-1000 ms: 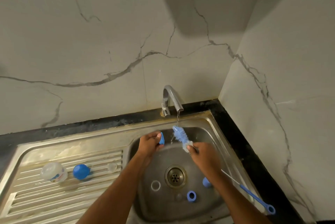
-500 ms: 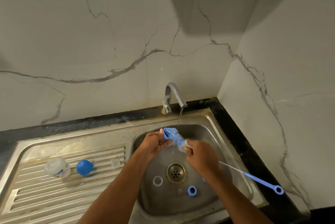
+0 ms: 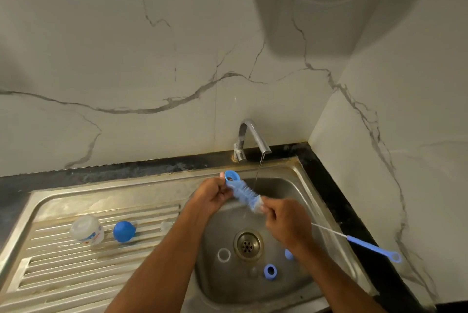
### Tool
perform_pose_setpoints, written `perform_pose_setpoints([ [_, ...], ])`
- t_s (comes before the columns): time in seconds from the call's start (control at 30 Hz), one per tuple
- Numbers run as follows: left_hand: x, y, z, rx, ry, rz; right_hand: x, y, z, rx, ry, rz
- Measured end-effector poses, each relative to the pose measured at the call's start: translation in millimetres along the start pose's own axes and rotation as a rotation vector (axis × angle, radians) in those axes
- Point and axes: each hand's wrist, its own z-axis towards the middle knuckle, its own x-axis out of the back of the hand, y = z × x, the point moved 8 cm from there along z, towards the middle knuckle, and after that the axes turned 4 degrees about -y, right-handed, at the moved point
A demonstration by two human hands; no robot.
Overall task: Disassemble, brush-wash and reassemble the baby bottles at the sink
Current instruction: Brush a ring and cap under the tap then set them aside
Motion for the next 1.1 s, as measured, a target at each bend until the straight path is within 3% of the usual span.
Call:
perform_pose_setpoints([
  [0.23,-9,-13,-6,-0.017,-0.061,0.13,-1,5,4,-0.173,-0.068,-0.067],
  [0.5,-3,-13,5,0.005,0.004,0.202,-4,-2,4,-0.026,-0.119,-0.02],
  [0.6,-12,-20,0,0.039,-0.029,0.221,8,13,1,-0.041,-0.063,-0.056],
  [0.77,-39,-16,0,-0.067,-0.1,0.087,15,26,5,-0.244,-0.001,-0.05],
  [0.87,-46,-2,-1,-0.147,-0.063,0.101,3,36,9,-0.333,-0.019,0.062],
  [1.0,-35,-12,4,-0.12,0.011,0.107,-10,38,18,-0.264,-0.049,0.207],
  [1.1,-29,-17,5,-0.052,0.071,0.139,-8,31,21,-0.096,-0.053,0.177],
])
